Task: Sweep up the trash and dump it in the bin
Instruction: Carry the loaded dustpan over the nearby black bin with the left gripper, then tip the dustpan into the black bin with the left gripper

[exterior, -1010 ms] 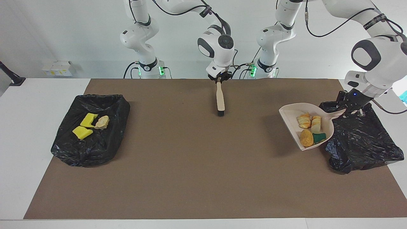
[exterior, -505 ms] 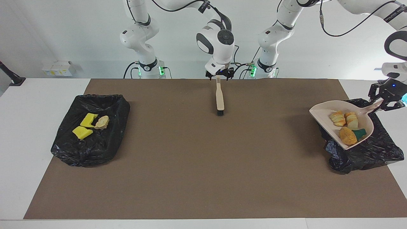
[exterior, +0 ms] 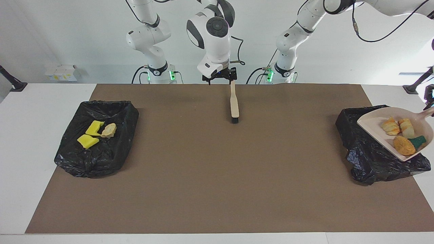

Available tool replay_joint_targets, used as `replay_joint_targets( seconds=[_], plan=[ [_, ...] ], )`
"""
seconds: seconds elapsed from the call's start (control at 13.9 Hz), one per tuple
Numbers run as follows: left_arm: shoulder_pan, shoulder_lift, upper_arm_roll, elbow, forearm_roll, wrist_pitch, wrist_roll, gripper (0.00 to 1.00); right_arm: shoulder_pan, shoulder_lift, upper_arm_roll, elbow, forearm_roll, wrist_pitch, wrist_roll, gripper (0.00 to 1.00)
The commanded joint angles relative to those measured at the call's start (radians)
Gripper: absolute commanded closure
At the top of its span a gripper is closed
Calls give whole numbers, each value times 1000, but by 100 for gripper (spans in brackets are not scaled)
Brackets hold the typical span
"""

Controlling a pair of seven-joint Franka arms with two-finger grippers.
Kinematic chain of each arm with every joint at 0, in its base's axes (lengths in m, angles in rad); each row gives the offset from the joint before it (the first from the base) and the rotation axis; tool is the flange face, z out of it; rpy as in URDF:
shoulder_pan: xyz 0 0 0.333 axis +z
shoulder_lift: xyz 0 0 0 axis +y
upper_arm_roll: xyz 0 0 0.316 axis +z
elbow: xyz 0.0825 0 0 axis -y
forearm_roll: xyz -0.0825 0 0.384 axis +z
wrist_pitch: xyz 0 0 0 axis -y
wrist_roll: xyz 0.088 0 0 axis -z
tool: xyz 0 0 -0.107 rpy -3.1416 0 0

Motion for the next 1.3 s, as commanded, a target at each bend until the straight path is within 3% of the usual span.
replay_joint_targets(
  seconds=[0.0, 0.51, 0.72, 0.94, 1.23],
  plan=[
    [-5, 18, 3, 32, 115, 33, 12, 100, -92, 6, 9, 82, -38, -71, -140, 0],
    [-29, 5, 5, -25, 348, 122, 11, 100, -281, -46, -56, 139, -130, -127, -579, 0],
    [-80, 3, 5, -28, 468, 107, -46, 100, -308, -68, -125, 139, -145, -127, -610, 0],
    [-104, -23, 5, -62, 546, 101, -164, 100, -310, -77, -167, 139, -248, -112, -629, 0],
    [-126, -43, 5, -79, 618, 87, -248, 100, -315, -80, -280, 197, -239, -110, -823, 0]
  ],
)
